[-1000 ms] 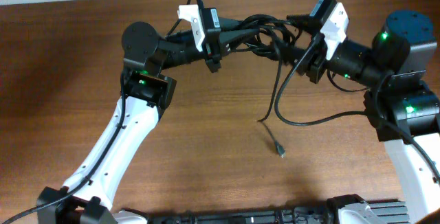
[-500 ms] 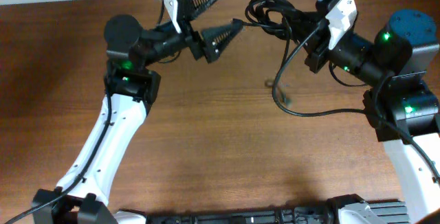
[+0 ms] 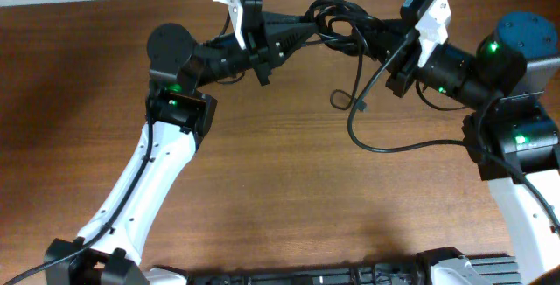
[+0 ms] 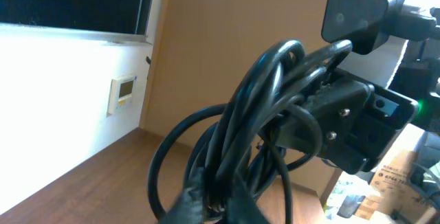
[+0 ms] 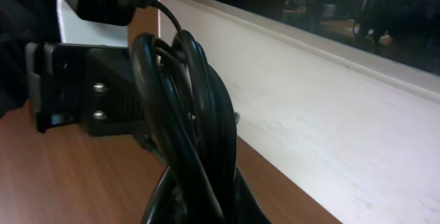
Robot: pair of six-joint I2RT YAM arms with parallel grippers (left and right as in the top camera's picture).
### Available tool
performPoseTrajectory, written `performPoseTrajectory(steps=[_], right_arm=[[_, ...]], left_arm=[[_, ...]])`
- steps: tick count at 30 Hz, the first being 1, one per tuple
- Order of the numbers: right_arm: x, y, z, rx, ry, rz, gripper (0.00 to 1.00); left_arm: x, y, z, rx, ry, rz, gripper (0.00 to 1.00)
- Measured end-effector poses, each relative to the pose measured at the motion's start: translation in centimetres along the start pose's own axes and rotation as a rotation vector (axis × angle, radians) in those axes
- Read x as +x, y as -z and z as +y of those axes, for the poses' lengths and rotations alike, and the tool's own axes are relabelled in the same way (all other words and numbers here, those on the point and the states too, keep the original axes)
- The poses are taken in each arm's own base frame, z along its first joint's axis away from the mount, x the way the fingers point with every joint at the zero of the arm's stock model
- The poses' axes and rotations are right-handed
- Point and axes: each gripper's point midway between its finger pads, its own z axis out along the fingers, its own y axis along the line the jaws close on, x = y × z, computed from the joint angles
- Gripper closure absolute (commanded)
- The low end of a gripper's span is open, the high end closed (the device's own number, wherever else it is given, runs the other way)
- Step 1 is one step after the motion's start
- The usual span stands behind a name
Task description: Untangle cables
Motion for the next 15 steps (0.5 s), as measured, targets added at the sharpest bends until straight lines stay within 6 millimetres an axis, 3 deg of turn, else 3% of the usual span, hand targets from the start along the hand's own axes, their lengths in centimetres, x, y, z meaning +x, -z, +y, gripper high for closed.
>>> performPoseTrajectory(steps=[6,12,15], right_arm=[[0.2,0.0,-0.1,0.006,-0.007,0.008,0.96],[1.9,0.2,-1.6,0.124,-0.051,0.093,0.96],[2.3,0.2,-1.7,0.135,-0.057,0.114,0.96]], left_arm=[[-0.2,0.0,-0.1,0.004,-0.017,-0.009,1.0],[-3.7,1.0,-2.7,0.106,-0.141,-0.123,1.0],[-4.1,1.7,-2.8,0.118,-0.145,-0.126,1.0]])
